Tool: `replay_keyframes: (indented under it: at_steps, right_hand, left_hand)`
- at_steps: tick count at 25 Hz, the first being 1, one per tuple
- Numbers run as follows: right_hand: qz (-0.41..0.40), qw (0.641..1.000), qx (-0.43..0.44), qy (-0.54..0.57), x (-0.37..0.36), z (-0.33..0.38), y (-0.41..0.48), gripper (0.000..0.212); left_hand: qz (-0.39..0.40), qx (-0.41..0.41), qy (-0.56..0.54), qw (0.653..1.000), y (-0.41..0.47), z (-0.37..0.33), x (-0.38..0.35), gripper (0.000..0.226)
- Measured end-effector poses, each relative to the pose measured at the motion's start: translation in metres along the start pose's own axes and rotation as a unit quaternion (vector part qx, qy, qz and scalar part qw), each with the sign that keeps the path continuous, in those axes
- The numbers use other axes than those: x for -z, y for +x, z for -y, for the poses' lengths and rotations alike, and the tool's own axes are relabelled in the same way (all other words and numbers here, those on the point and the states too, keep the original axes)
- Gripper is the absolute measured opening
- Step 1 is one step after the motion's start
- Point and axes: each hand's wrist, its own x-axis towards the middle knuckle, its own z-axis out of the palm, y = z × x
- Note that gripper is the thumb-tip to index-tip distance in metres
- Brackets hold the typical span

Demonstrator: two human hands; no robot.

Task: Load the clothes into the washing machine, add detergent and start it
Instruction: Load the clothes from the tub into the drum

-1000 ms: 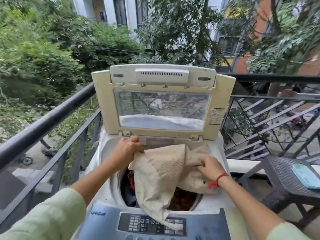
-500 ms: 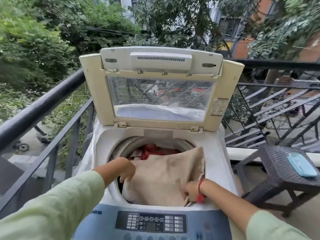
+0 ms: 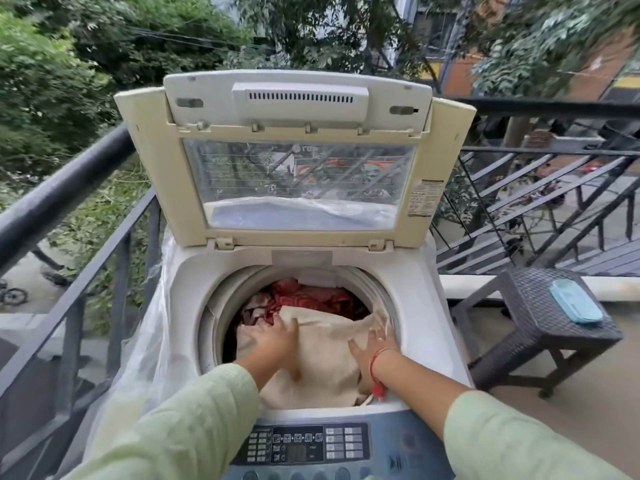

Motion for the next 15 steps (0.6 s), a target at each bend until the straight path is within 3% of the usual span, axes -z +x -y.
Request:
replay_keyframes:
  at_steps: [3,5,7,9,11,12,13,15]
  right_hand:
    - [0.116,0.982,0.063,0.137,0.017,-0.006,0.005,0.077]
    - [0.088,0.968,0.043,0.23,0.032,-0.013,0.01,0.064]
    - [0.035,0.977,0.006,0.21,0.041,-0.009,0.021,0.09]
    - [0.099,0.98,0.016,0.169,0.04,0.002,0.028,0.11]
    - [0.128,0.984,0.035,0.119,0.021,0.015,0.037,0.079]
    - [0.1,0.987,0.034,0.121,0.01,0.018,0.041,0.066]
    - [0.07,0.981,0.023,0.178,-0.001,0.019,0.041,0.062]
    - [0.029,0.971,0.025,0.235,-0.008,0.017,0.038,0.076]
  left_hand:
    - [-0.033,-0.029,0.006,0.999,-0.003,0.006,0.003,0.125]
    - [-0.029,-0.026,-0.032,0.999,-0.009,0.012,0.01,0.128]
    - [-0.034,0.014,-0.081,0.996,-0.011,0.02,0.012,0.13]
    - [-0.035,0.056,-0.117,0.991,-0.006,0.025,0.008,0.133]
    - [0.004,0.057,-0.161,0.985,0.004,0.027,-0.001,0.136]
    - [0.036,0.05,-0.212,0.975,0.008,0.026,-0.008,0.136]
    - [0.074,0.047,-0.273,0.958,0.011,0.025,-0.016,0.138]
    - [0.118,0.05,-0.346,0.929,0.015,0.025,-0.026,0.142]
